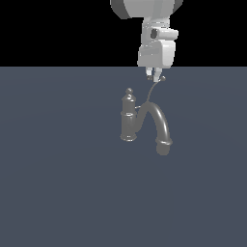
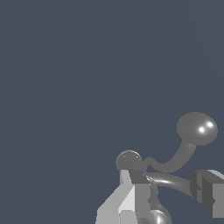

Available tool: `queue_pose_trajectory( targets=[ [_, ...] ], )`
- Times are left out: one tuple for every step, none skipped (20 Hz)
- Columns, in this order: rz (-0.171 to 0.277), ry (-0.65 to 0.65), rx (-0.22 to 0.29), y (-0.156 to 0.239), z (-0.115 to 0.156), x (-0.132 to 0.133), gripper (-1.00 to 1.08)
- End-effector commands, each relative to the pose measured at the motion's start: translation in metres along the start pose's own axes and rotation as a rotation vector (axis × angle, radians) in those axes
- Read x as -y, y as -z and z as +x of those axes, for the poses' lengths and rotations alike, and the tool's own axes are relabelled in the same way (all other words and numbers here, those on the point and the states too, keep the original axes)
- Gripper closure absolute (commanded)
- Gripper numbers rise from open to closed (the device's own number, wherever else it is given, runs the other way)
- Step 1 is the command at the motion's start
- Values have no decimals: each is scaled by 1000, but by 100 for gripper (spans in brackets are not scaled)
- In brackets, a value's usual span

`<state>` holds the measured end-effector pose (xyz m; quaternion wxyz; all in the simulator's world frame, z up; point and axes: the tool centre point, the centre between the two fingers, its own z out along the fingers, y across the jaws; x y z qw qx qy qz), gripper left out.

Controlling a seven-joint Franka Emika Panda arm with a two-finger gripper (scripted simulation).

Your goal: Turn on the faucet by rotating a designated handle.

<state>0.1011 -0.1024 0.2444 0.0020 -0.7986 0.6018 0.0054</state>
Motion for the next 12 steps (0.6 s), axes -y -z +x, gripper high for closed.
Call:
queue_pose_trajectory(
  targets=[
    [4,-16,-8,-2,13,4,108],
    [4,-17,-8,-2,14,7,108],
    [4,-19,-9,-2,15,9,108],
    [4,-20,-9,-2,15,11,108],
    [4,-21,-9,-2,16,14,108],
    [4,-22,-9,-2,17,16,108],
    [4,-23,-10,-2,18,18,108],
    [4,-25,-10,-2,18,20,108],
    [4,-26,-10,-2,19,22,108],
    [4,-27,-11,-2,20,24,108],
    [4,-28,-11,-2,20,26,108],
    [4,-28,-11,-2,20,26,108]
  ],
)
